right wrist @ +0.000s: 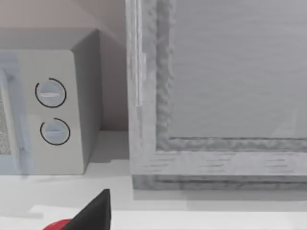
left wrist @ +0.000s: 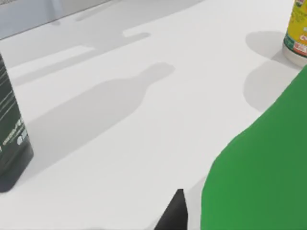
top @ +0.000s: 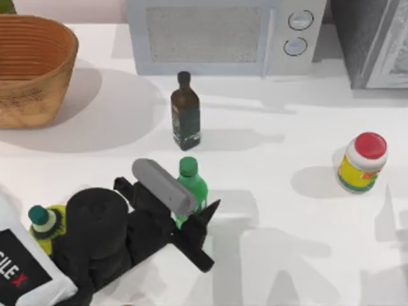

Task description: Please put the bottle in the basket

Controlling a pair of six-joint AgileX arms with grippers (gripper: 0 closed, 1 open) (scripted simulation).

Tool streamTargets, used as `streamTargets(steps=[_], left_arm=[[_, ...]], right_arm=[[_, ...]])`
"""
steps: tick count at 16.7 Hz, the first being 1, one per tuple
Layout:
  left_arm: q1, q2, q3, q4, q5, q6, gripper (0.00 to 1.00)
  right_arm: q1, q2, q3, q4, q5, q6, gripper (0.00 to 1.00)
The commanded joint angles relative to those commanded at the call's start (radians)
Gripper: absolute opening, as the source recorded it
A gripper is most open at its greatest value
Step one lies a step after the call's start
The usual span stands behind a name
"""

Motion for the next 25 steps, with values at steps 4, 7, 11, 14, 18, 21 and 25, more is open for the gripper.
streamTargets(steps=[4,7,11,14,18,21,25], left_arm=[[0.002,-0.008,0.007,-0.012,0.003,0.004,0.0],[0.027,-0.066,0.072,-0.101,0.022,0.018,0.0],[0.142,-0.175,0.228,-0.334,0.056,0.041,0.0],[0.29,-0.249,0.382,-0.559,0.074,0.05,0.0],[0.511,-0.314,0.615,-0.864,0.08,0.05,0.0],[0.663,-0.329,0.779,-1.058,0.075,0.042,0.0],[0.817,-0.324,0.929,-1.235,0.061,0.029,0.0]], right_arm=[[0.0,0.0,0.0,0.0,0.0,0.0,1.0],[0.0,0.0,0.0,0.0,0.0,0.0,1.0],[0.0,0.0,0.0,0.0,0.0,0.0,1.0],[0.0,0.0,0.0,0.0,0.0,0.0,1.0],[0.0,0.0,0.0,0.0,0.0,0.0,1.0],[0.0,0.0,0.0,0.0,0.0,0.0,1.0],[0.0,0.0,0.0,0.0,0.0,0.0,1.0]])
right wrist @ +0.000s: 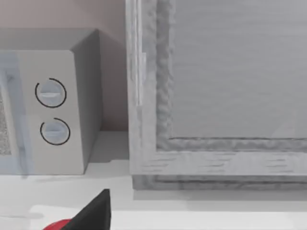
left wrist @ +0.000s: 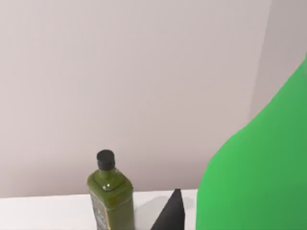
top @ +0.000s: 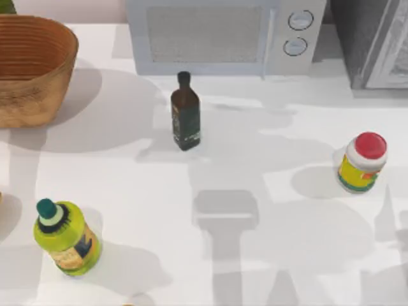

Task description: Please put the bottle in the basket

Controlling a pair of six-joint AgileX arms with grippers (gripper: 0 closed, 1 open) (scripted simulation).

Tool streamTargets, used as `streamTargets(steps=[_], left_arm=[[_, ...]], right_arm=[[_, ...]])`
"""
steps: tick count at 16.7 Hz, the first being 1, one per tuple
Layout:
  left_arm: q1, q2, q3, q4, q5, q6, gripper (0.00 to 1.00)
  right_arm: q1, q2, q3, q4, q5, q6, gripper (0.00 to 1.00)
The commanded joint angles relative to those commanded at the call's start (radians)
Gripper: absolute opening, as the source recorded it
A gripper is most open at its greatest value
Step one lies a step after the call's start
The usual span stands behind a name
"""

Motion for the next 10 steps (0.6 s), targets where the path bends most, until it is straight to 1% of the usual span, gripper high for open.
streamTargets(steps=[3,8,10], left_arm=[[0.039,0.003,0.034,-0.046,-0.006,-0.004,0.0],[0.036,0.005,0.032,-0.041,-0.007,-0.002,0.0],[0.034,0.038,0.033,-0.009,-0.009,-0.003,0.0]], right_arm=[[0.0,0.0,0.0,0.0,0.0,0.0,1.0],[0.0,0.0,0.0,0.0,0.0,0.0,1.0],[0.0,0.0,0.0,0.0,0.0,0.0,1.0]])
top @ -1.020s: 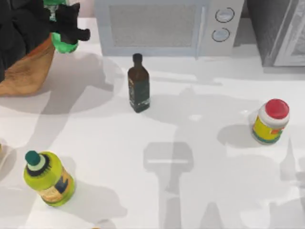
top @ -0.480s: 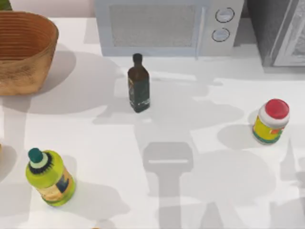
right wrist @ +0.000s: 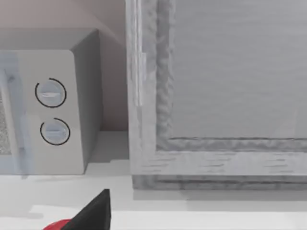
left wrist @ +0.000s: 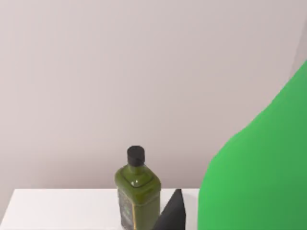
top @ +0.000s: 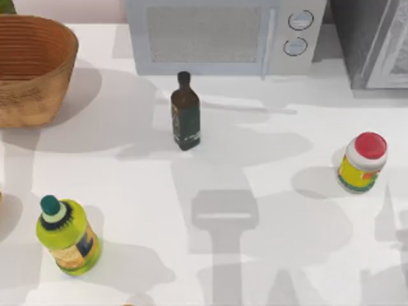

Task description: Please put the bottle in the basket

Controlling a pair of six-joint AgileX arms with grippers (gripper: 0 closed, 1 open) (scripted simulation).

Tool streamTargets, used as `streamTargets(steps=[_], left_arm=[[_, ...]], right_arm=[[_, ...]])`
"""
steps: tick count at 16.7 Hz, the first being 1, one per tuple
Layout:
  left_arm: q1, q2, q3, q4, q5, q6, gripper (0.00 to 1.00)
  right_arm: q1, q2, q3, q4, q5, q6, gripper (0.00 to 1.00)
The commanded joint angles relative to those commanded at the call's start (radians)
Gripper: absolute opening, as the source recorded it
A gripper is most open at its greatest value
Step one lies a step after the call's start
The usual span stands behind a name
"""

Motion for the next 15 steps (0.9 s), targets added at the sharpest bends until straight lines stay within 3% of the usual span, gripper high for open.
streamTargets(steps=[5,10,15], left_arm=[[-0.011,0.129,0.003,0.127,-0.01,-0.006,0.0],[-0.013,0.15,0.003,0.146,-0.011,-0.006,0.0],[-0.013,0.15,0.003,0.146,-0.011,-0.006,0.38]], right_arm=[[0.0,0.0,0.0,0.0,0.0,0.0,1.0],[0.0,0.0,0.0,0.0,0.0,0.0,1.0],[0.0,0.0,0.0,0.0,0.0,0.0,1.0]])
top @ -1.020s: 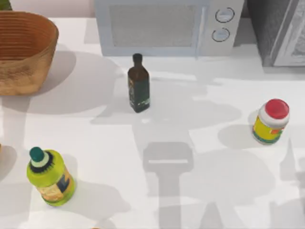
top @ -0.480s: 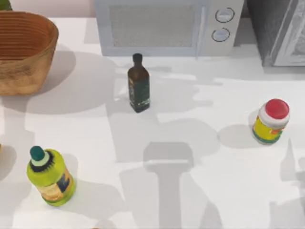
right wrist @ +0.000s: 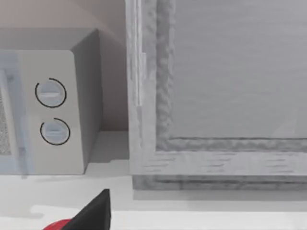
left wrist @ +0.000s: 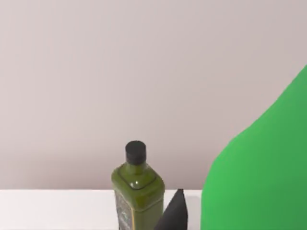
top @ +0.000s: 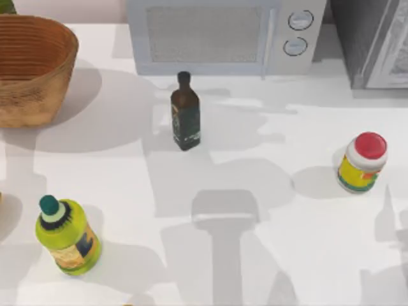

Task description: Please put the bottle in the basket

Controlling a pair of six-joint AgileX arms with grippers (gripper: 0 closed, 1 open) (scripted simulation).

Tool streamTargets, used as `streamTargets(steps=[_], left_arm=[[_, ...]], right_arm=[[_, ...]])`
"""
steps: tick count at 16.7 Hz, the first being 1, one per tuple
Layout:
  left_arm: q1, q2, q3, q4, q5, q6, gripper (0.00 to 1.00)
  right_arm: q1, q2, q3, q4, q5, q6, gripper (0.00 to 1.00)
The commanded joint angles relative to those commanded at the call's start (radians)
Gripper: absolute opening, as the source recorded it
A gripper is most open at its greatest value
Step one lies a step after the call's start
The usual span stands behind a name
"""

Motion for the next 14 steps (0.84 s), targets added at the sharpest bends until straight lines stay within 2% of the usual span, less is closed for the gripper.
streamTargets(steps=[8,14], left_arm=[[0.0,0.0,0.0,0.0,0.0,0.0,0.98],[0.0,0.0,0.0,0.0,0.0,0.0,1.0]], right_arm=[[0.0,0.0,0.0,0.0,0.0,0.0,1.0],[0.0,0.0,0.0,0.0,0.0,0.0,1.0]])
